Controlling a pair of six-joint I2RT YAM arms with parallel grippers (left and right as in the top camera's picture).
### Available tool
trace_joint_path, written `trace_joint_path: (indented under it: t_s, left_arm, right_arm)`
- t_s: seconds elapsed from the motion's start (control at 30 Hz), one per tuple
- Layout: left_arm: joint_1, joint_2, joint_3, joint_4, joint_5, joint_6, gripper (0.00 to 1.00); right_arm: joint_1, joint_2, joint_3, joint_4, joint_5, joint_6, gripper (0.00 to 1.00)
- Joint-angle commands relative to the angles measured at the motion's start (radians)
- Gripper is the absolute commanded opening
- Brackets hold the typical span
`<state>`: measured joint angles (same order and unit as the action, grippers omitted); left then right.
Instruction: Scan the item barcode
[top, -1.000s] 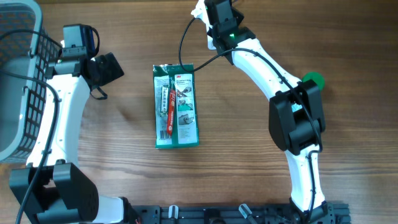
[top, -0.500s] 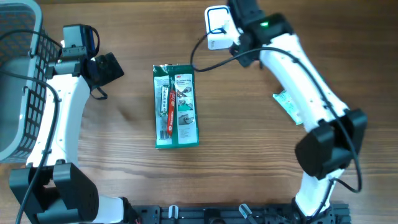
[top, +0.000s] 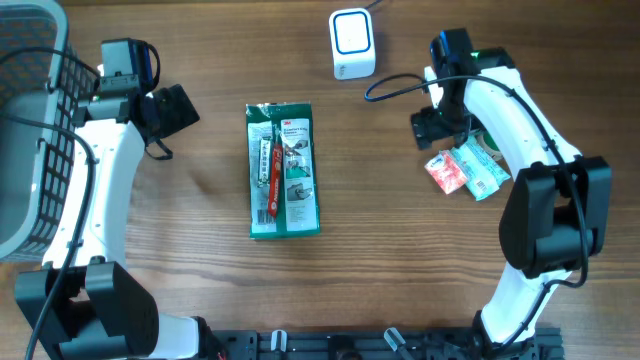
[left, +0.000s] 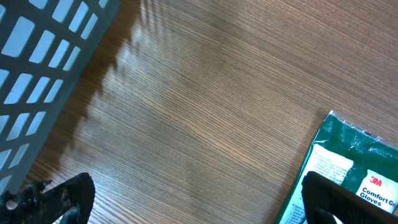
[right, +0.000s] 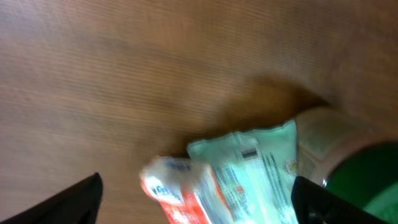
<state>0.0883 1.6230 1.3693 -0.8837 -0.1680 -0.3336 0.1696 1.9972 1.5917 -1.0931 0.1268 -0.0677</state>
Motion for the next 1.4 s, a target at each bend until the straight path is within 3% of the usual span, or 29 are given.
trace_joint_path:
  t_s: [0.0, 0.1, 0.17, 0.23, 0.43, 0.63, 1.0, 1.37]
  left_arm:
    - [0.006, -0.007, 0.011, 0.000, -0.009, 0.016, 1.00]
    - [0.006, -0.007, 0.011, 0.000, -0.009, 0.016, 1.00]
    - [0.006, -0.007, 0.011, 0.000, -0.009, 0.016, 1.00]
    - [0.006, -0.007, 0.011, 0.000, -0.009, 0.016, 1.00]
    - [0.006, -0.007, 0.011, 0.000, -0.009, 0.016, 1.00]
    - [0.006, -0.007, 0.011, 0.000, -0.009, 0.016, 1.00]
    - [0.006, -0.007, 0.011, 0.000, -0.009, 0.016, 1.00]
    - [0.006, -0.007, 0.011, 0.000, -0.009, 0.016, 1.00]
  right_arm:
    - [0.034, 0.011, -0.003, 0.091, -0.293, 0.075, 1.00]
    - [0.076, 0.011, -0.003, 0.175, -0.572, 0.092, 1.00]
    - [0.120, 0.011, -0.003, 0.219, -0.655, 0.241, 1.00]
    - [0.164, 0.011, -0.003, 0.255, -0.641, 0.452, 1.00]
    - [0.197, 0.011, -0.003, 0.367, -0.640, 0.853, 1.00]
    - [0.196, 0.011, -0.003, 0.397, -0.640, 1.102, 1.00]
    - [0.196, 0.011, -0.003, 0.398, -0.640, 1.337, 1.00]
    - [0.196, 0.011, -0.003, 0.397, -0.640, 1.336, 1.00]
